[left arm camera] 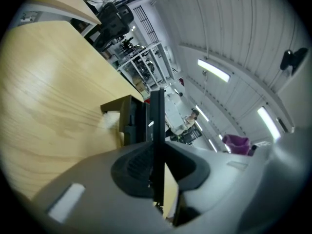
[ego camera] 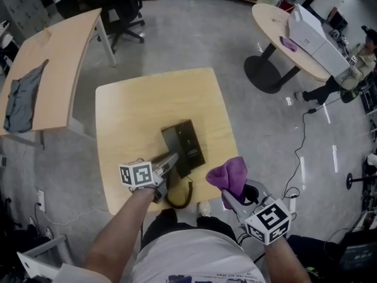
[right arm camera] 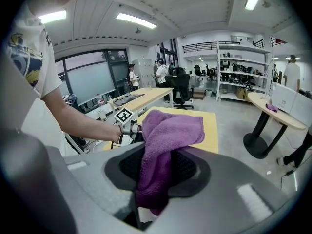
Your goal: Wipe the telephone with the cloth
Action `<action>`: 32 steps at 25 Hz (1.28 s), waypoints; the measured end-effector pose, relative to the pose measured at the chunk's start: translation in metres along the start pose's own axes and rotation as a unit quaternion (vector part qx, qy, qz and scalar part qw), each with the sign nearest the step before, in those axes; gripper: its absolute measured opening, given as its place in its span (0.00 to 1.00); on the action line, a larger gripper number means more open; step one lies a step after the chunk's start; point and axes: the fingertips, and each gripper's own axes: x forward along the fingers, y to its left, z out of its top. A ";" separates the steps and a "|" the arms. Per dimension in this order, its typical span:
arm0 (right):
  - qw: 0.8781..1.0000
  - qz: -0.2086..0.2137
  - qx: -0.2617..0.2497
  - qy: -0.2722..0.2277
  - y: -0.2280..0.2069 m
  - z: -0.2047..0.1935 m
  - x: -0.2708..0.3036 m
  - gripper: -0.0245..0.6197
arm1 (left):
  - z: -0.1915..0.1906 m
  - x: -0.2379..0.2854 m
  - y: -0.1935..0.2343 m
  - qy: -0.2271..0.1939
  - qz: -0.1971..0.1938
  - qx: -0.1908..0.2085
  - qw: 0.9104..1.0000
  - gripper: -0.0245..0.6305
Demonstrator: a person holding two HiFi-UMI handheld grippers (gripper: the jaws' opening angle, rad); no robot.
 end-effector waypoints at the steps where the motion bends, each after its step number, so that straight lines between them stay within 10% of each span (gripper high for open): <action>1: 1.000 0.003 -0.002 -0.002 -0.001 0.001 0.001 0.22 | 0.002 -0.002 -0.006 -0.003 -0.005 0.001 1.000 0.16; 21: 0.980 0.103 -0.112 -0.131 0.017 0.132 -0.004 0.22 | 0.026 -0.066 -0.169 -0.087 -0.089 0.071 0.990 0.16; 32: 0.962 0.155 -0.170 -0.145 0.052 0.176 0.011 0.22 | 0.022 -0.081 -0.194 -0.134 -0.073 0.078 0.985 0.16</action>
